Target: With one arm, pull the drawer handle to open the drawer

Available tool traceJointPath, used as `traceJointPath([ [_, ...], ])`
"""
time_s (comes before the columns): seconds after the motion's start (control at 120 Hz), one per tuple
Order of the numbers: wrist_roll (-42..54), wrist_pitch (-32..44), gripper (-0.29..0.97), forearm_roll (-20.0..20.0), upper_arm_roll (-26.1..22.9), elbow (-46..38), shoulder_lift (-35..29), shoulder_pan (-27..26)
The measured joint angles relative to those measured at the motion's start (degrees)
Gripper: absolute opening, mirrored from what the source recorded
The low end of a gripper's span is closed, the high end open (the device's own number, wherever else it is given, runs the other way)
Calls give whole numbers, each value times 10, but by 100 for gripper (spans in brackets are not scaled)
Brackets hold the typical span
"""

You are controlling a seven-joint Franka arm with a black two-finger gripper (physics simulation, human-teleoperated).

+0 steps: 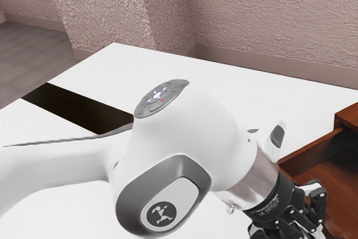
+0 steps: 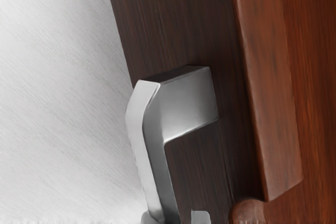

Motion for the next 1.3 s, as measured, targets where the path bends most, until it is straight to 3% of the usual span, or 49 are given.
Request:
traceJointPath([
  [0.342,-1,16,-11,-4,4,-52,-43,-3],
  [0.7,-1,34,-9,-7,4,-62,-47,-4],
  [1.183,5,55,15,-8,25,-91,-80,-6],
  [1.3,6,31,34,-5,41,-85,-91,-1],
])
